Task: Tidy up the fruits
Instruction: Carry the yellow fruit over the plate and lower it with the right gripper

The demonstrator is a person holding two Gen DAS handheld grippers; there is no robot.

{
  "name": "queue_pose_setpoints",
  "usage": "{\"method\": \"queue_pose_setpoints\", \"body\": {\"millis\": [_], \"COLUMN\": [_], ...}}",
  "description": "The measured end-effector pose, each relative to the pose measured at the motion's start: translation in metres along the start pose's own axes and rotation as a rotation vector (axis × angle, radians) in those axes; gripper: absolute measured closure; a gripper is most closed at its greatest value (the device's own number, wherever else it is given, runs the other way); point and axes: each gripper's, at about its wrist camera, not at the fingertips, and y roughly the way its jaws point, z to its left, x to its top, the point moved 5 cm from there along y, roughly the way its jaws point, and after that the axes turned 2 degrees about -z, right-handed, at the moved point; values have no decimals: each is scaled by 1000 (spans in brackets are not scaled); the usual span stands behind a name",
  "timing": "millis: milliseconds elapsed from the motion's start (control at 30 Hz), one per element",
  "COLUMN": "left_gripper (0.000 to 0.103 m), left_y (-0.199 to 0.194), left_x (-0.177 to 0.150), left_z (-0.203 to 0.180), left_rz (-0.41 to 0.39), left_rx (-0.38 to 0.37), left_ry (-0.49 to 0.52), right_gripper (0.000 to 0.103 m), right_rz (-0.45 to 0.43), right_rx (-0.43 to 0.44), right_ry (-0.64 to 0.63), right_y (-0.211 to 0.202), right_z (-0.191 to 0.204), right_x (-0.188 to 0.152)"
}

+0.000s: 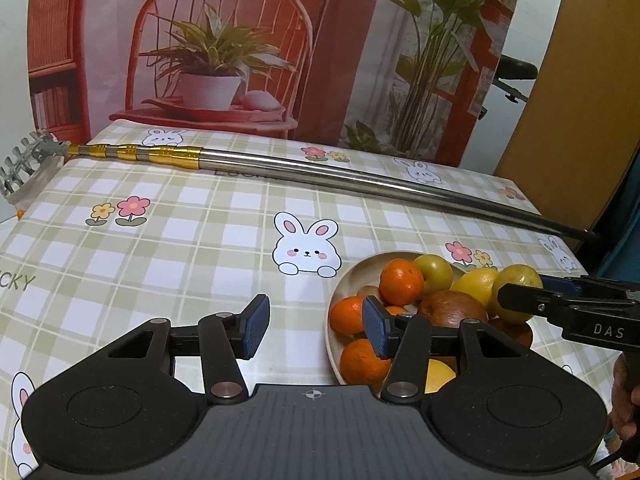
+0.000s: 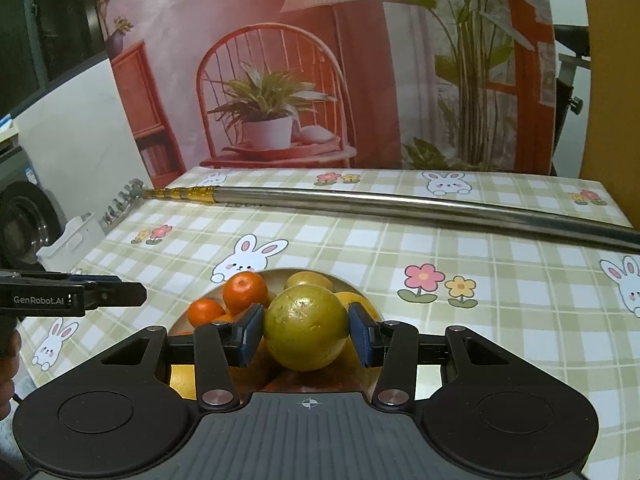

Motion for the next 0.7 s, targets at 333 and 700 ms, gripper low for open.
{"method": "queue_pose_setpoints", "body": {"millis": [333, 700], "left_gripper": [49, 48], "left_y": [-1, -1], "left_x": [-1, 0], "left_z": [1, 1], "left_rz": [1, 2], "left_rx": [-2, -1], "left_ry": [-4, -4], "right_gripper": [59, 53], "right_rz": [11, 3], "right_rx": [9, -10], "right_ry": [-22, -31], "right_y": [5, 2], "right_z": [10, 9], "right_x": [1, 2]}}
